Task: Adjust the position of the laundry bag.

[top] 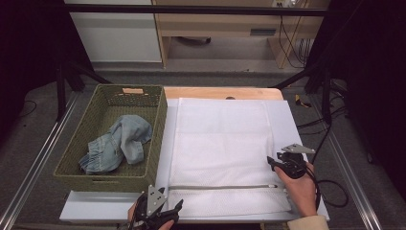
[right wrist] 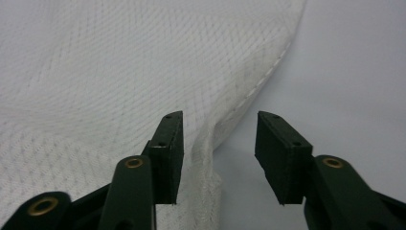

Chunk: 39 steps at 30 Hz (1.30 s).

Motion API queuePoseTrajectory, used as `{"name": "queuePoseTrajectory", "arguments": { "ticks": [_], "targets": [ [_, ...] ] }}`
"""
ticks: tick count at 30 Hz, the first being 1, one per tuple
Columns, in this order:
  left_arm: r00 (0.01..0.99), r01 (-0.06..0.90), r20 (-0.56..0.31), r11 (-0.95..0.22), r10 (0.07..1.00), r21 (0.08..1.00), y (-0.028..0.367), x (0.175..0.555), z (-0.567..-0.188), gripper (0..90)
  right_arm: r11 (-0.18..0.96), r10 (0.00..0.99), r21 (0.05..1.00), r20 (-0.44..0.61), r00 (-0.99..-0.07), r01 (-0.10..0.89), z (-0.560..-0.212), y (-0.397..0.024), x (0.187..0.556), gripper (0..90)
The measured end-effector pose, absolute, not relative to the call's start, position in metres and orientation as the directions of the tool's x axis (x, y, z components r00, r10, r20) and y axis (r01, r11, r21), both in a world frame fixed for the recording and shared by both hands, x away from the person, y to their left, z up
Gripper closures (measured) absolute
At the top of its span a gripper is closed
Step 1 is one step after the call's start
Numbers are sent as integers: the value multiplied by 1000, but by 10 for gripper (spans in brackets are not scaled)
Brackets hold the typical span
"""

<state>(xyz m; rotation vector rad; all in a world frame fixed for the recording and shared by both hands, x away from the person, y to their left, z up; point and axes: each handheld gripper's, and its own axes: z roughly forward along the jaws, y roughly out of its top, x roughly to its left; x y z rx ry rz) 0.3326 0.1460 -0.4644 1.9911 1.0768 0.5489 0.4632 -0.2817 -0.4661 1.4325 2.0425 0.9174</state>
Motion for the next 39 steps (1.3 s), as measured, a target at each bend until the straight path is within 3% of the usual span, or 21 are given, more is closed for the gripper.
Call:
{"name": "queuePoseTrajectory", "arguments": {
  "ticks": [3,4,6,14,31,39],
  "targets": [
    [547,504,14,-342,837,793,145,333,-467,295,242,938,736,-10,-348,632,-468,-281,466,690],
    [544,505,20,-346,839,791,145,334,-467,315,248,933,733,-5,-359,633,-468,-282,466,798],
    [537,512,40,-364,842,779,145,335,-470,347,249,932,732,-5,-362,634,-467,-282,466,875],
    [525,545,21,-355,851,759,148,339,-477,462,252,929,744,-6,-371,619,-465,-285,465,894],
    [534,550,-21,-329,845,768,152,347,-484,847,269,924,748,-22,-383,607,-463,-287,463,898],
    [554,540,-28,-334,832,772,147,348,-483,880,255,932,746,-21,-361,616,-462,-294,463,899]
  ]
}}
